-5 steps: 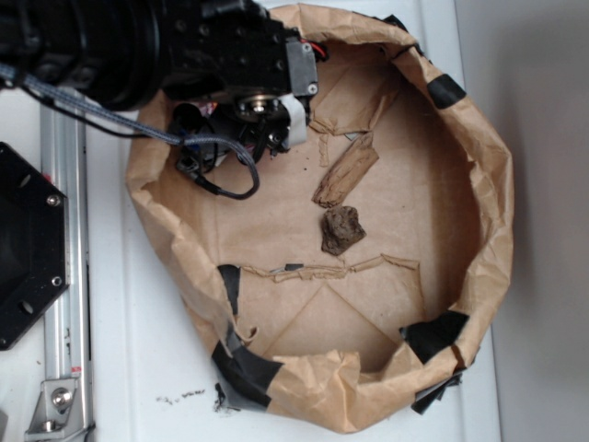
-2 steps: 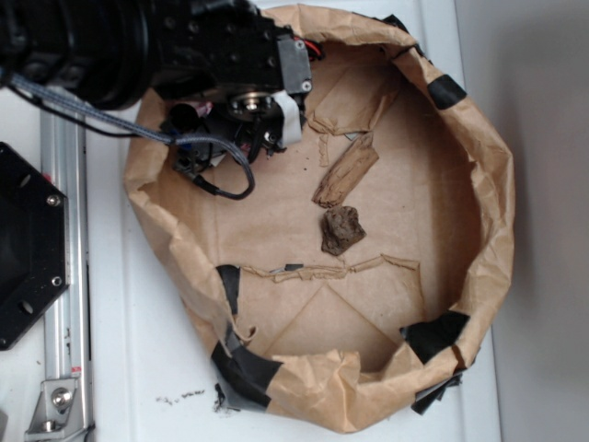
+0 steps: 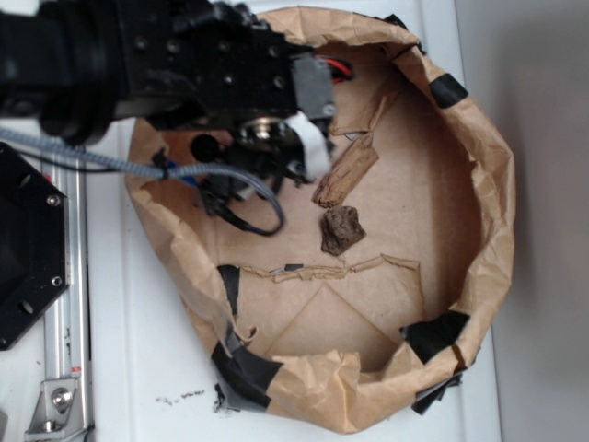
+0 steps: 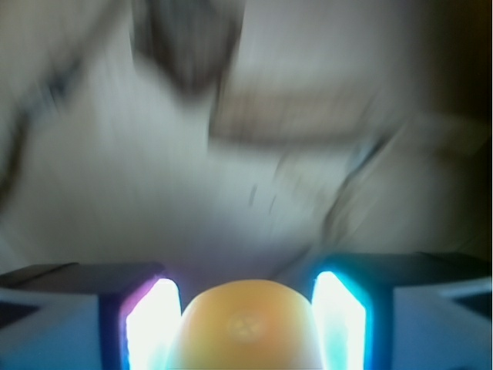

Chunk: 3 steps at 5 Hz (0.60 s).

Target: Grab the yellow duck.

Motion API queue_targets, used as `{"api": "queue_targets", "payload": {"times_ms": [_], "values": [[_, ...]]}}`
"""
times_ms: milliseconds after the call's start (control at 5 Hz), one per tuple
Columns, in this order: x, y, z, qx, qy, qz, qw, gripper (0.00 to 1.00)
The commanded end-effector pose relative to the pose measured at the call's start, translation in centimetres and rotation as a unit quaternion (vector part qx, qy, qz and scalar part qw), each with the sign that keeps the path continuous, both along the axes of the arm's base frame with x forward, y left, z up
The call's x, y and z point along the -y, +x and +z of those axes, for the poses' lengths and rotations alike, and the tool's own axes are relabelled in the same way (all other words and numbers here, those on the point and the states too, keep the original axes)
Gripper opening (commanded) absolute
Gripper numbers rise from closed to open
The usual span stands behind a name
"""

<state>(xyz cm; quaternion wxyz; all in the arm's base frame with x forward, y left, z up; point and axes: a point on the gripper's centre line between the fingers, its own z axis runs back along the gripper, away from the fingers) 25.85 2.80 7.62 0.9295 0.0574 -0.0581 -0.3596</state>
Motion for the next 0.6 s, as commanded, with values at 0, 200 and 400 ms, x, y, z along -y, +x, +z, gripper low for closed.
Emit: {"api": "queue_targets", "payload": {"times_ms": [0,200,400], "values": [[2.2,2.0,6.4,0.01,-0.057,0.108,0.992,0.0],[1.0,1.9,6.4,-0.027,-0.072,0.22,0.972,0.0],[0.6,1.8,6.1,-0.042,-0.079,0.257,0.962,0.0]]}}
